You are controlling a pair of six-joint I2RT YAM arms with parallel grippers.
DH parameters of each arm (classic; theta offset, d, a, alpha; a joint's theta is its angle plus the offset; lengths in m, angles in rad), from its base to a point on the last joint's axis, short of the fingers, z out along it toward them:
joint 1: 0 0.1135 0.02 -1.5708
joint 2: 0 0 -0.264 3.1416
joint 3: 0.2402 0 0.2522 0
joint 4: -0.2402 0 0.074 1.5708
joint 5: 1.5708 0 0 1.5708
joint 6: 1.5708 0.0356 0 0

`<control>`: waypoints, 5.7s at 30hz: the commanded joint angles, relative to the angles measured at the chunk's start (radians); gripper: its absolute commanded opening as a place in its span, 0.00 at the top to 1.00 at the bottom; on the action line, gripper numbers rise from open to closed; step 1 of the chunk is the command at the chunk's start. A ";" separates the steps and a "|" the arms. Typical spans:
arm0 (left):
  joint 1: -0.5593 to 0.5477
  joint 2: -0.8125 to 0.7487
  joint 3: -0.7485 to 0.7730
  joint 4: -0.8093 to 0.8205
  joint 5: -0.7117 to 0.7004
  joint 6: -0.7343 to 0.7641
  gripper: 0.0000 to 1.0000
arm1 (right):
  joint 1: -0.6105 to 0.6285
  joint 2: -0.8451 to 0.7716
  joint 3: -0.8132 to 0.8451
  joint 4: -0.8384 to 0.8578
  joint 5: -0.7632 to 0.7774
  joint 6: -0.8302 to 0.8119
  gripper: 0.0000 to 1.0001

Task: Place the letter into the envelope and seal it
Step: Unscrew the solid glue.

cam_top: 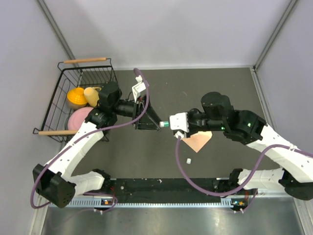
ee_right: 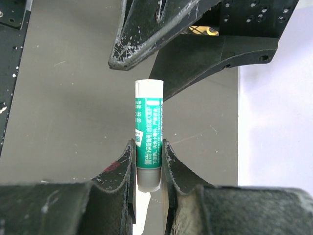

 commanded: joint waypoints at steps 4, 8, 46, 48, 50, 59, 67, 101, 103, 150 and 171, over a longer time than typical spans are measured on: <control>-0.008 -0.014 0.009 0.045 0.011 0.011 0.41 | 0.014 -0.002 -0.002 0.021 0.033 -0.023 1.00; -0.023 -0.005 0.028 -0.042 -0.029 0.045 0.44 | 0.031 0.013 0.004 0.021 0.053 -0.040 1.00; -0.072 -0.040 0.100 -0.299 -0.204 0.423 1.00 | 0.114 0.079 0.027 -0.012 0.177 -0.008 1.00; -0.079 -0.095 0.086 -0.308 -0.248 0.519 1.00 | 0.068 0.092 0.058 -0.027 0.101 0.096 1.00; -0.124 -0.170 0.046 -0.309 -0.293 0.707 1.00 | 0.036 0.130 0.093 -0.077 -0.003 0.211 1.00; -0.491 -0.387 -0.127 -0.359 -0.857 1.640 0.97 | -0.099 0.248 0.185 -0.196 -0.446 0.539 1.00; -0.631 -0.474 -0.507 0.221 -1.290 2.419 1.00 | -0.202 0.335 0.184 -0.205 -0.703 0.702 1.00; -0.074 -0.192 -0.153 0.274 -0.248 -0.253 0.39 | 0.020 0.073 0.049 0.017 0.022 0.075 1.00; -0.086 -0.183 -0.147 0.261 -0.253 -0.237 0.39 | 0.036 0.081 0.052 0.022 0.042 0.075 1.00; -0.089 -0.103 -0.192 0.549 -0.557 -0.487 0.96 | 0.128 0.085 -0.011 0.301 0.326 0.214 1.00; 0.076 -0.144 -0.297 0.277 -0.446 0.027 1.00 | -0.801 0.223 -0.148 -0.114 -0.467 0.586 0.12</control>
